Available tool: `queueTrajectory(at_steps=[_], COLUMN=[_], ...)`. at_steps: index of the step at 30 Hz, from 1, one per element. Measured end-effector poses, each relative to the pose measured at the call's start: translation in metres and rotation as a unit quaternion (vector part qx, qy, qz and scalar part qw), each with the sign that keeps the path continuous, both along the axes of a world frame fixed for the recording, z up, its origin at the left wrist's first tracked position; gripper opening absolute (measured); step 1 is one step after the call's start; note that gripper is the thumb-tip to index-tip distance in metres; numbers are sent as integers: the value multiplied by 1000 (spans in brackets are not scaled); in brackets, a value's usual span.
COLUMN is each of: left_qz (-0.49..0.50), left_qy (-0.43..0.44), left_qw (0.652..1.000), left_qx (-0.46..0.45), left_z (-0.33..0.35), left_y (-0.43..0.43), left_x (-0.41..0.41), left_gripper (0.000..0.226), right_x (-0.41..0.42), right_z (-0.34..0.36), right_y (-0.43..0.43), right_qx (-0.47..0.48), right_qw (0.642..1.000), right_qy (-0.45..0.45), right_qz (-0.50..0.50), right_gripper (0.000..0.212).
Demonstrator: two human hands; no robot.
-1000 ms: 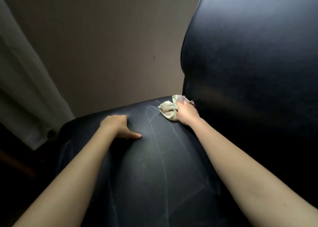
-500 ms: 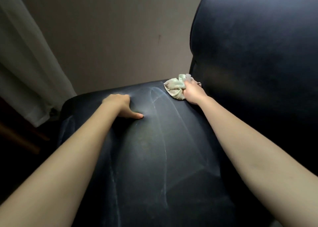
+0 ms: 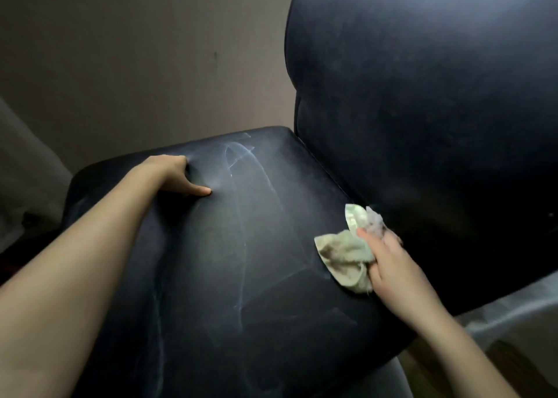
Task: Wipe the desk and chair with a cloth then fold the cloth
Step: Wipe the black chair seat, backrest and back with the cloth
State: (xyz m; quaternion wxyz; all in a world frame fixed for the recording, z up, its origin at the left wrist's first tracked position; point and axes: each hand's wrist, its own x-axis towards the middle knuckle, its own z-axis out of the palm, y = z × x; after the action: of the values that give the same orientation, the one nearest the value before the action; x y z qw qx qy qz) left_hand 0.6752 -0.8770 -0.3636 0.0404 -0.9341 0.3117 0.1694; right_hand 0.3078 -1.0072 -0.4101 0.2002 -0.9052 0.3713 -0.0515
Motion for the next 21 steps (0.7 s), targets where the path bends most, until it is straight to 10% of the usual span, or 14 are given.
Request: queueTrajectory(at_steps=[21], left_qz=[46], left_qy=[-11], left_qw=[997], left_qx=[64], left_z=[5], left_y=[33], left_x=[-21], left_gripper=[88], right_x=[80], right_z=[-5], right_y=[-103], right_qx=[-16], right_qw=[1000], right_qy=[5], right_qz=[16], right_gripper=[45])
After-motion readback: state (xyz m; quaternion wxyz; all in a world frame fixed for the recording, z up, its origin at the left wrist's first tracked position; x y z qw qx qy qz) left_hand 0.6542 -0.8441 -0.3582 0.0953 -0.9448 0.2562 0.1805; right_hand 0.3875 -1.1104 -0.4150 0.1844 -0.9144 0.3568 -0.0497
